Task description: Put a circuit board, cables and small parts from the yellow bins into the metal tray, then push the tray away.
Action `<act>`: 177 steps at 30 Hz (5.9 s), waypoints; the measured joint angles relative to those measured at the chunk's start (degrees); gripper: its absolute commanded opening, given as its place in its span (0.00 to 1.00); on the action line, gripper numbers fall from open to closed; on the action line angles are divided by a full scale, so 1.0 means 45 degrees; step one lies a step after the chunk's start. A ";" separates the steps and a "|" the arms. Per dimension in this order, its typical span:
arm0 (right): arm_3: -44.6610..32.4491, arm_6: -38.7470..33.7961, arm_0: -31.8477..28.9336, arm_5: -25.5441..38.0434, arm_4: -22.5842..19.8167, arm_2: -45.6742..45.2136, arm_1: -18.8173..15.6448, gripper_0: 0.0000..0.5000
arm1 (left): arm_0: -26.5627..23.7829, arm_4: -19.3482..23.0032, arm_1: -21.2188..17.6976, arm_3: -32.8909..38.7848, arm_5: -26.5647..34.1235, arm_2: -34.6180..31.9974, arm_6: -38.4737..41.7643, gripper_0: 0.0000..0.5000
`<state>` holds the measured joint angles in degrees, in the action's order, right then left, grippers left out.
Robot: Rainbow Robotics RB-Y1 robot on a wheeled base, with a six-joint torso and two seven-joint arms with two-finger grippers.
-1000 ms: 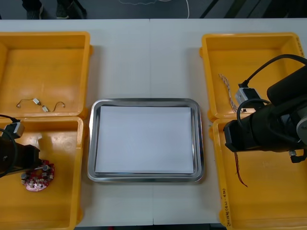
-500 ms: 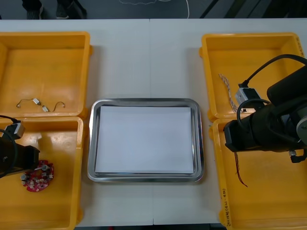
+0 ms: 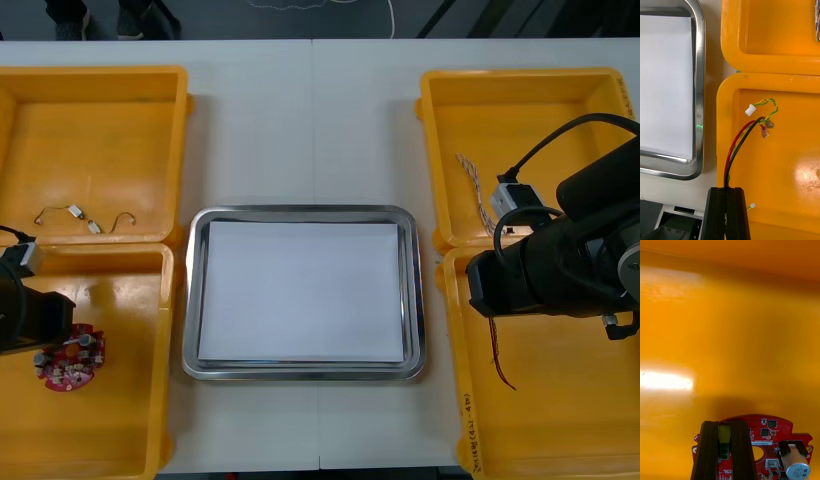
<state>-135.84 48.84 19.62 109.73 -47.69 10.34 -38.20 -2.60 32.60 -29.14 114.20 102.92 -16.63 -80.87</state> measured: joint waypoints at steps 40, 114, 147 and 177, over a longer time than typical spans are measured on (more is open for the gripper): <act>0.0008 0.0009 0.0000 0.0003 -0.0006 0.0000 0.0000 0.00 | -0.2677 0.4007 -0.3921 0.2228 0.1473 0.0218 0.7359 0.00; 0.0012 0.0098 0.0000 0.0003 0.0014 0.0000 -0.0001 0.00 | -0.5632 -0.0652 0.0378 -0.0303 0.1464 0.9683 1.0091 0.00; 0.0013 0.0110 0.0000 0.0003 0.0014 0.0000 -0.0001 0.00 | -0.5631 -0.1120 0.0863 -0.1097 0.0366 0.9737 1.0079 1.00; 0.0013 0.0697 0.0000 0.0003 0.0067 0.0000 -0.0001 0.00 | -0.6815 0.0240 0.0893 -0.1080 0.1445 0.8890 1.0036 1.00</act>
<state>-135.78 51.97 19.62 109.74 -47.39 10.34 -38.20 -33.27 33.68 -25.12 109.34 109.42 23.38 -35.71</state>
